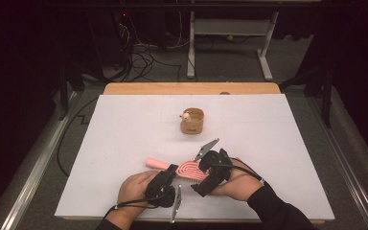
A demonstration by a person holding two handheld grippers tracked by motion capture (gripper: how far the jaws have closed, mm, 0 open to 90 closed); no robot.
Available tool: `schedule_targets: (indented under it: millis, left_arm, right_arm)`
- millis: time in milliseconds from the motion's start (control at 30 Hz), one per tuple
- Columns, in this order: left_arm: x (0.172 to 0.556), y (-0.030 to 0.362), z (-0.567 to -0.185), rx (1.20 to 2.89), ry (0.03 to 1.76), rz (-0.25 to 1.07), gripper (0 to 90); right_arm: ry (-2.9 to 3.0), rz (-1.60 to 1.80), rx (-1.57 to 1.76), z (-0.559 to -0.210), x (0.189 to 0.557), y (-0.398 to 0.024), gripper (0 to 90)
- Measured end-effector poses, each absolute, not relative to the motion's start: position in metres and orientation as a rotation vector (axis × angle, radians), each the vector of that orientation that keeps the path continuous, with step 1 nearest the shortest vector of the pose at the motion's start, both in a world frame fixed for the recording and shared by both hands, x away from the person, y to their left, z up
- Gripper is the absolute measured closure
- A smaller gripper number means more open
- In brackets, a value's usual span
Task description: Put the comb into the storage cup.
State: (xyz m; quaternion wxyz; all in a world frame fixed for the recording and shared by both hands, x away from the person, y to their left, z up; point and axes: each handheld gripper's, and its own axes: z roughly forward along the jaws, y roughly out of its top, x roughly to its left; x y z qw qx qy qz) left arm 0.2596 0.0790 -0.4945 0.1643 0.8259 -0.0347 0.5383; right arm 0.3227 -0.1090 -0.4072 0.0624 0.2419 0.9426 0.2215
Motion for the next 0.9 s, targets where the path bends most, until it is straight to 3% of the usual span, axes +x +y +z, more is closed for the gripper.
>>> schedule_targets:
  millis: [900]
  left_arm:
    - [0.263,0.084,-0.493,2.349,-0.043,1.524,79.4]
  right_arm:
    - [2.81,0.64,0.708,-0.396,0.314,-0.14,0.1]
